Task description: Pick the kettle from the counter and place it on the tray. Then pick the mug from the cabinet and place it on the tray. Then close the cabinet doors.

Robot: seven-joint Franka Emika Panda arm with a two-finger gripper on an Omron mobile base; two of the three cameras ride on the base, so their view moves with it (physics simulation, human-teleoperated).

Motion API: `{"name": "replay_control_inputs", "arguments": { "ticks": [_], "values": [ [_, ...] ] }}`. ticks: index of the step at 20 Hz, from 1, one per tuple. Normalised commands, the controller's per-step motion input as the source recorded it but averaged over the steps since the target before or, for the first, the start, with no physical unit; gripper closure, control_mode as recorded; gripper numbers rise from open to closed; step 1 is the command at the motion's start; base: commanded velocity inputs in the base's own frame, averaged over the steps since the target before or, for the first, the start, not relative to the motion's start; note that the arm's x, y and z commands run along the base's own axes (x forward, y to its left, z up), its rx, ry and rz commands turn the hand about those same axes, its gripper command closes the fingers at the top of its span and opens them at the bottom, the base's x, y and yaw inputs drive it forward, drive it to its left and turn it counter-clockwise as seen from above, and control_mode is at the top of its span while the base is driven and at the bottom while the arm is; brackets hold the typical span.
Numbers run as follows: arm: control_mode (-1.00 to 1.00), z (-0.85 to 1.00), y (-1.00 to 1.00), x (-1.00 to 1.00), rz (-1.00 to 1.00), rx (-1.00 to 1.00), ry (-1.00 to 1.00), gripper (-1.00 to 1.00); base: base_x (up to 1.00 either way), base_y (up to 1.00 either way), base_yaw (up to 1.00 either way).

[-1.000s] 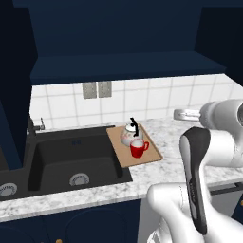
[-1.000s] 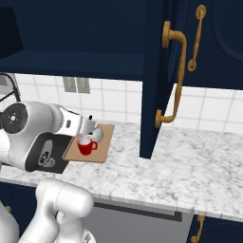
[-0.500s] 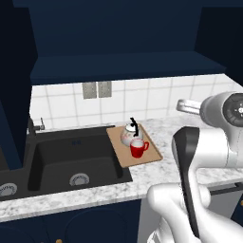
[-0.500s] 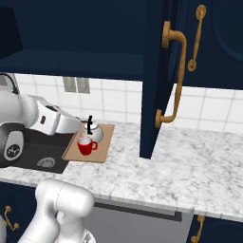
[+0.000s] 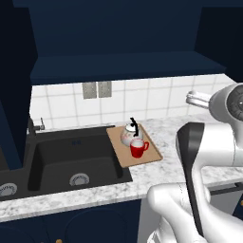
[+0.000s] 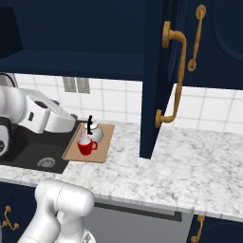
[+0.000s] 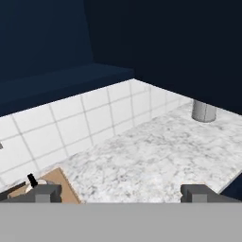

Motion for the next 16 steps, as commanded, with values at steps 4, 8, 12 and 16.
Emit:
{"name": "replay_control_inputs", "arguments": {
  "ticks": [4, 8, 12, 16],
  "values": [
    [-1.0, 0.11, -0.05, -0.19, -0.09, 0.0, -0.13, -1.0, 0.0, 0.0, 0.0],
    [-1.0, 0.17, -0.2, -0.25, -0.19, 0.01, -0.15, -1.0, 0.0, 0.0, 0.0],
    [-1.0, 0.2, -0.56, -0.31, -0.24, 0.13, -0.11, -1.0, 0.0, 0.0, 0.0],
    [-1.0, 0.22, -0.57, -0.41, -0.11, 0.23, -0.26, -1.0, 0.0, 0.0, 0.0]
  ]
}}
